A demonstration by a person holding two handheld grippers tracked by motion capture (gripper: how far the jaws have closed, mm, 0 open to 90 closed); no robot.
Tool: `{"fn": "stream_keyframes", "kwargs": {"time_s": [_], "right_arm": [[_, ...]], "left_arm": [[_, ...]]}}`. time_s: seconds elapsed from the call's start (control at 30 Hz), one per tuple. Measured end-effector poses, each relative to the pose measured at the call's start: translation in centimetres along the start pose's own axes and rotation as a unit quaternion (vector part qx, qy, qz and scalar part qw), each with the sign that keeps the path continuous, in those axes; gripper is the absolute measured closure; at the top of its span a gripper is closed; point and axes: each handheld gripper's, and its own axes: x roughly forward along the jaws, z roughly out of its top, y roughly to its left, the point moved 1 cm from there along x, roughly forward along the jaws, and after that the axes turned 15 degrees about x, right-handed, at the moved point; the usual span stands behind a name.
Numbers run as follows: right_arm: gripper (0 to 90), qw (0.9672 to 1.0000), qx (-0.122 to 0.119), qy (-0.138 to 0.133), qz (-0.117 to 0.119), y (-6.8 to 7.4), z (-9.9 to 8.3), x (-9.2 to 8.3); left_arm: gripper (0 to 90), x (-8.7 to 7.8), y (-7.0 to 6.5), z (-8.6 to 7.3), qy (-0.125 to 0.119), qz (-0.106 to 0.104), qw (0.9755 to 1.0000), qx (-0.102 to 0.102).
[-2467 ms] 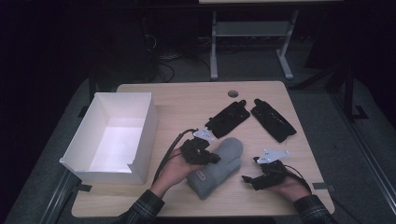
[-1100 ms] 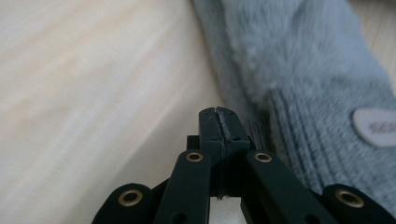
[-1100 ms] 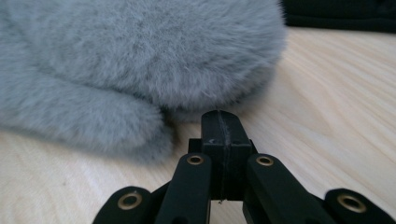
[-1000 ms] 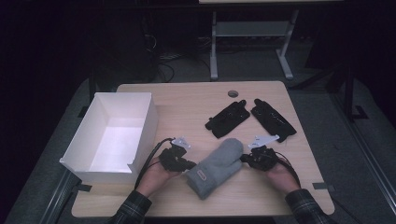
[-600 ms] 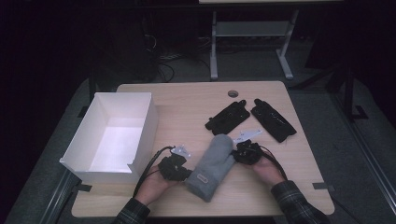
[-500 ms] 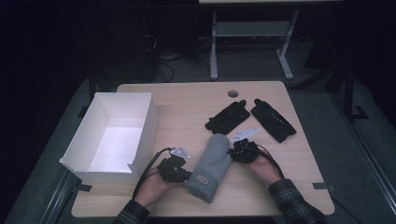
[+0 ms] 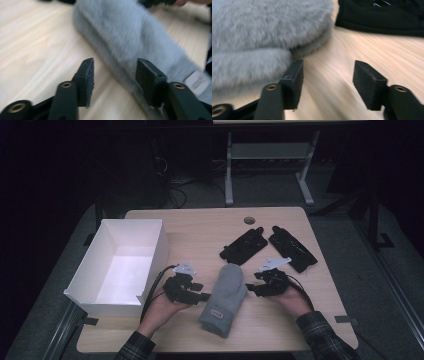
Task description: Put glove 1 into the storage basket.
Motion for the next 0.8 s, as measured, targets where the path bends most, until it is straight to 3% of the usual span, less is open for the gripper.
{"fn": "stream_keyframes", "kwargs": {"time_s": [0.13,0.2,0.3,0.57,0.8], "right_arm": [[30.1,0.9999,0.004,0.011,-0.005,-0.5,-0.9,-0.9],[27.3,0.9998,0.001,0.015,-0.012,-0.6,-1.6,-1.2],[25.3,0.9998,0.004,0.018,-0.011,-0.6,-2.6,-1.6],[17.6,0.9996,-0.001,0.017,-0.021,-0.7,-4.5,-2.5],[16.0,0.9998,-0.004,0.008,-0.019,-0.6,-4.7,-2.3]], "left_arm": [[31.0,-0.1,-0.1,1.3,-0.020,0.010,0.9995,0.023],[21.8,0.3,-0.2,2.0,-0.021,0.012,0.9994,0.025],[16.5,1.1,-0.2,2.8,-0.018,0.008,0.9995,0.026],[12.7,3.9,-0.4,4.0,0.001,0.002,0.9997,0.025],[12.6,6.1,-0.1,3.1,0.033,0.000,0.9992,0.025]]}}
